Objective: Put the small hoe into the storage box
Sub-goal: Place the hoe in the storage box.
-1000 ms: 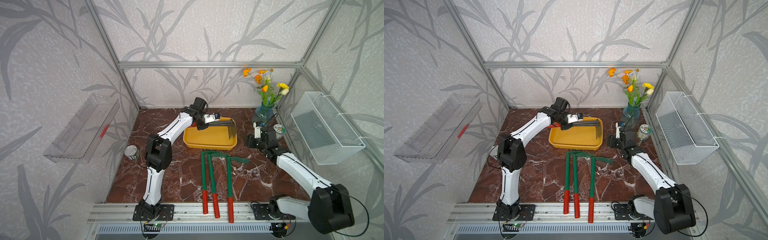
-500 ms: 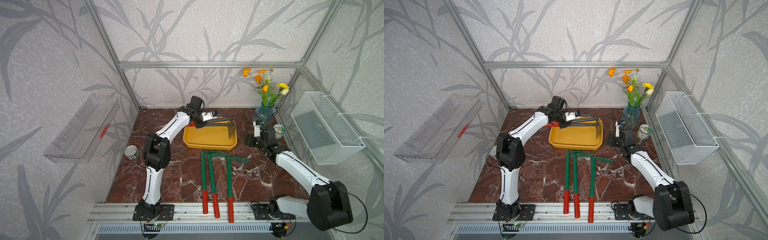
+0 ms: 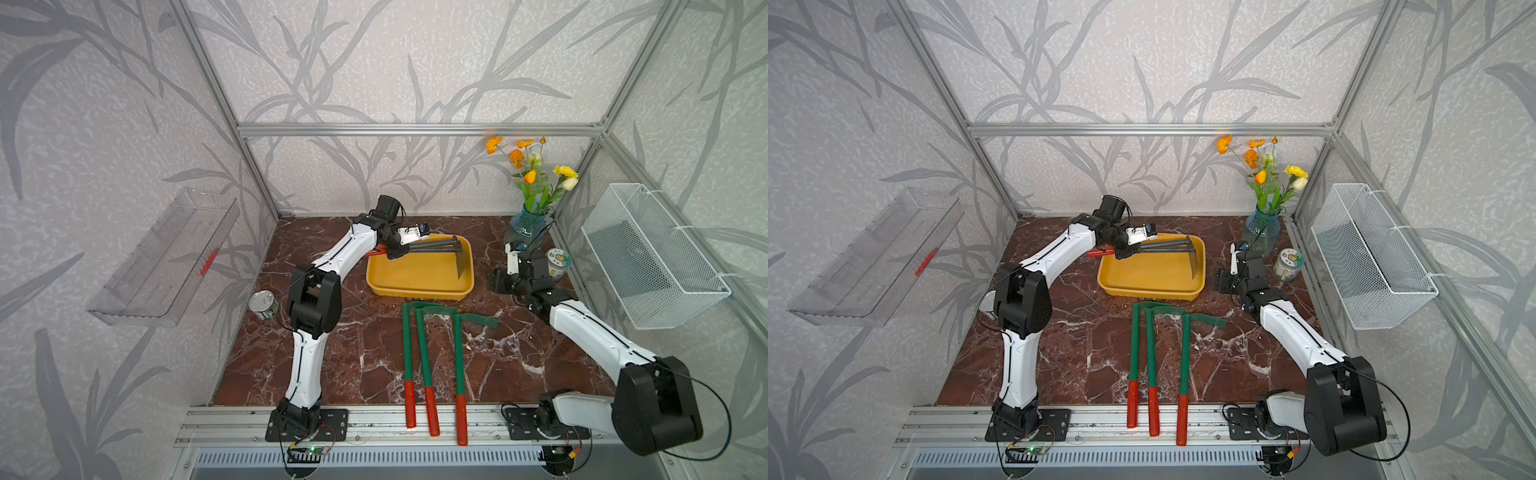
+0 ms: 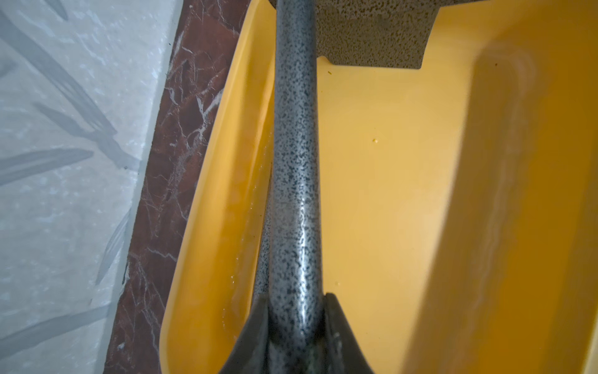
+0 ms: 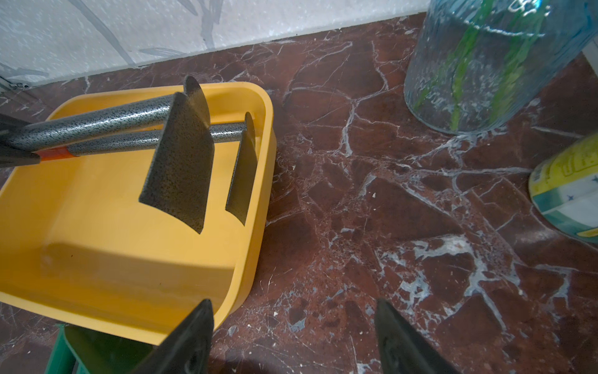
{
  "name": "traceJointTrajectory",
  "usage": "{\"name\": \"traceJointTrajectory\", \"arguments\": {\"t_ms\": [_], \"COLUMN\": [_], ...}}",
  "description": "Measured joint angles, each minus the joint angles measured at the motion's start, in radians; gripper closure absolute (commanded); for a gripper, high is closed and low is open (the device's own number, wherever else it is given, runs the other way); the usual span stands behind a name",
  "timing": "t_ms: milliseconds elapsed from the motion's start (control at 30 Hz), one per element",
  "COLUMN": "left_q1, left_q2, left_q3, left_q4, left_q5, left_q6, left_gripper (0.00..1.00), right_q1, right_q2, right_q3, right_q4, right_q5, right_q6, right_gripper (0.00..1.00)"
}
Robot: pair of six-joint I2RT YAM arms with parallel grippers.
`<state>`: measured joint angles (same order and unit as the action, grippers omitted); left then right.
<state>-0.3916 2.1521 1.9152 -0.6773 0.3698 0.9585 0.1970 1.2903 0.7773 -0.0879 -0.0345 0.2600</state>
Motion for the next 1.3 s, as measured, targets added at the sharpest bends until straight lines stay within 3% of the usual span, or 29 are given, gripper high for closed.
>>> {"name": "traceJointTrajectory", "arguments": {"t_ms": [500,600,733,800,1300], "left_q1": [-0.009,-0.014,-0.019,-0.02,-0.026], "left_q2": [0.085,0.085,0.085,0.085,0.085], "left_q3": [0.0,0.0,-0.002,-0.004,-0.048], "left_q4": [0.005,0.013,0.029,0.042,0.139], "left_q5": [0.026,0.026,0.025,0.025,-0.01], "left_q6": [0.033,0.037,0.039,0.04,0.045], "left_gripper": [1.0,0.94,0.73,0.67,0.63], "right_q1": [0.0,0.0,0.0,0.0,0.0], "right_q2": [0.081,0.09,0.1,0.103,0.102], "right_q3": [0.012,0.012,0.012,0.012,0.012], "right_q4": [0.029,0.039,0.04,0.042,0.061], "right_q5": [-0.001,-0.002,-0.008,-0.01,-0.02], "right_q6": [-0.003,-0.003,-0.002,-0.002,-0.002], "right_gripper": [0.23,0.23,0.23,0.23,0.23]}}
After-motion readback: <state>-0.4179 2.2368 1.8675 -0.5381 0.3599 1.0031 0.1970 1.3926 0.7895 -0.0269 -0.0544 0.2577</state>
